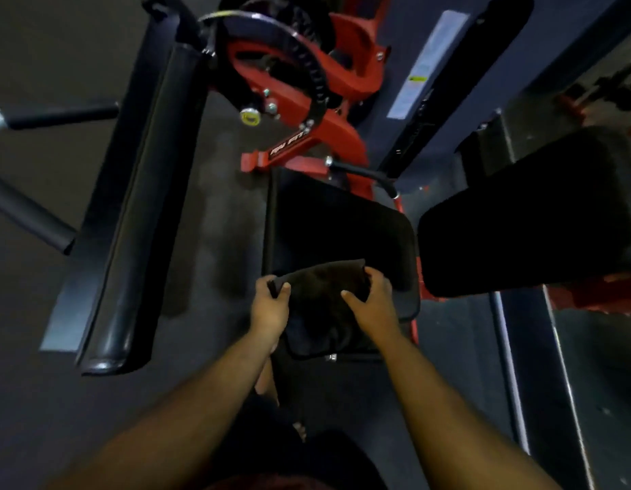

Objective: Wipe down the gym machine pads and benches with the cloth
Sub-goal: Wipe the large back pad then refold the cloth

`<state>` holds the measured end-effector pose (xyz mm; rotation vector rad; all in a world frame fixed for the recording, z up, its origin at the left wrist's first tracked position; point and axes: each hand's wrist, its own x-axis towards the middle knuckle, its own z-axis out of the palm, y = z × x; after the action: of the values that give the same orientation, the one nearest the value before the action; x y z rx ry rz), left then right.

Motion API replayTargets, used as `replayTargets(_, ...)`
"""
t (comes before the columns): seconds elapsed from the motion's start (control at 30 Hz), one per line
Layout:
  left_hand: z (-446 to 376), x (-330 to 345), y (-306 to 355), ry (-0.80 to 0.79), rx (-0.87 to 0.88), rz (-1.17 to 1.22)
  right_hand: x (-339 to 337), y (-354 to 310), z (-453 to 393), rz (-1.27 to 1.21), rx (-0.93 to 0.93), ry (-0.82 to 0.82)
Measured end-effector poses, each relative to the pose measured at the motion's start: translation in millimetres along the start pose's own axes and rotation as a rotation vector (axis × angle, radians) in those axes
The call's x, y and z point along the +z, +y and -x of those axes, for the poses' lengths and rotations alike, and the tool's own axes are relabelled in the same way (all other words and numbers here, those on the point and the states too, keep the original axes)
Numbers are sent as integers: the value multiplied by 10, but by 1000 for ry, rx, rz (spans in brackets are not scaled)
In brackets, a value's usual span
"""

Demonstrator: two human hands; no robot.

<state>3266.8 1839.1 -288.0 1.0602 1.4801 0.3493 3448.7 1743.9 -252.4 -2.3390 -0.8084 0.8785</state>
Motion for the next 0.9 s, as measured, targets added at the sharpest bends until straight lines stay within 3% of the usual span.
replayTargets(0.13, -217, 67, -216, 99, -104, 24, 261, -7, -531, 280, -215, -148)
replayTargets(0.37, -375, 255, -868, 282, -142, -162, 867, -15, -1434, 563, -633, -238)
replayTargets(0.57, -371, 320, -1314, 452, 61, -203, 1528, 499, -1008, 766, -831, -378)
replayTargets(0.67, -364, 379, -1380, 449, 143, -175, 1697, 751, -904, 807, -901, -320)
replayTargets(0.83, -541, 498, -1359, 388, 211, -321, 1756, 303, -1686, 891, -1110, -320)
replayTargets(0.9, -673, 535, -1345, 392, 241, -331, 1812, 49, -1958, 884, -1090, -294)
